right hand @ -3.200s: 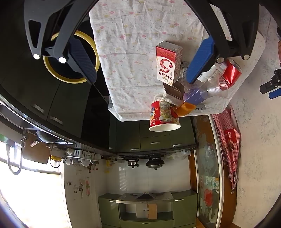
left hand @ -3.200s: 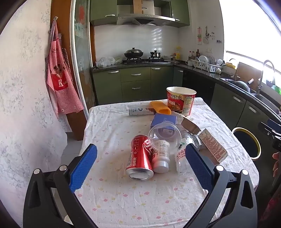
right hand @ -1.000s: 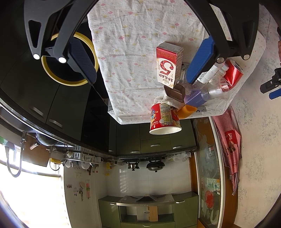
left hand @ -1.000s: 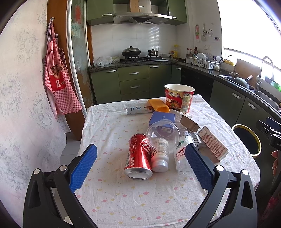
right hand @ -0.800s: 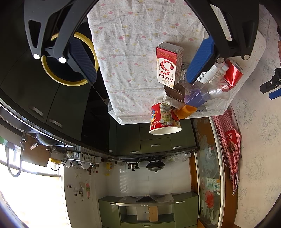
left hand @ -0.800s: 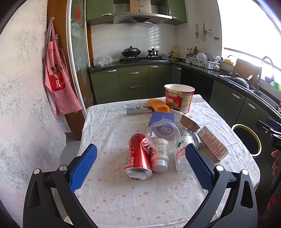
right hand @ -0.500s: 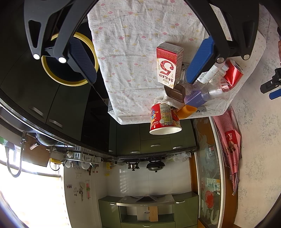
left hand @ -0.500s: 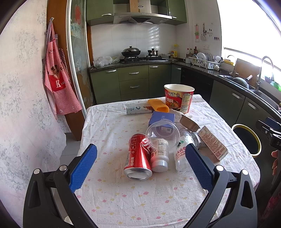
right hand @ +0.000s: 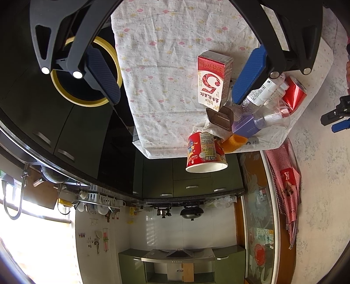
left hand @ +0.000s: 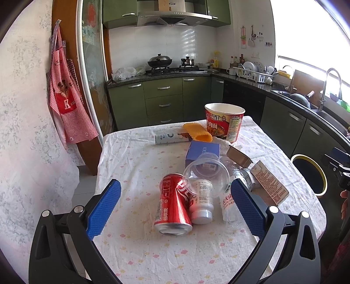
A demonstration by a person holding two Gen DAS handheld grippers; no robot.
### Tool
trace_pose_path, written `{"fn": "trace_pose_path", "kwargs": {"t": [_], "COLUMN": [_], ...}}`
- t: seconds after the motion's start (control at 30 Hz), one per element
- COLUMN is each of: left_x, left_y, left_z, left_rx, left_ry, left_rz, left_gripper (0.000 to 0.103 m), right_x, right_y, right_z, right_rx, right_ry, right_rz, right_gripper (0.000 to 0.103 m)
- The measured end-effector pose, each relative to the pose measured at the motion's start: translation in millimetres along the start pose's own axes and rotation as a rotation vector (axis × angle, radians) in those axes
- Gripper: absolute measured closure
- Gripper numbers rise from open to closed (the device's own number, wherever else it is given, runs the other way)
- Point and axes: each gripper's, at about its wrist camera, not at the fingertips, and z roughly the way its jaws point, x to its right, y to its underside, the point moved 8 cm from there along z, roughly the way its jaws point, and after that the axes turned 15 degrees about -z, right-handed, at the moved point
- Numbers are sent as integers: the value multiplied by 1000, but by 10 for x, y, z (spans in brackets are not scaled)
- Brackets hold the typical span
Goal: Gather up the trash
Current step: 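Grasp the red-and-white paper noodle cup with the right gripper and lift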
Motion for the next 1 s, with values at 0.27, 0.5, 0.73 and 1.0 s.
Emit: {"fn": "trace_pose_path", "kwargs": {"t": [0.27, 0.5, 0.73, 1.0], "left_x": [-149, -371, -467, -485], "left_y": [-559, -908, -832, -667], "left_z": [597, 1297, 1739, 1940], "left_rx": [18, -17, -62, -125], "left_ry": [-29, -45, -31, 24], "left_rz": [-9, -44, -61, -80], "left_gripper": [4, 4, 4, 4], "right_x": [263, 238, 51, -123], "right_y": [-552, -1260, -1482, -1237], "right_z": [563, 1382, 2510, 3181], "right_rx": [-116, -254, -515, -731], "right_ry": [-114, -164, -214, -206], "right_rz": [47, 14, 12, -21], "right_gripper": [6, 13, 42, 87]}}
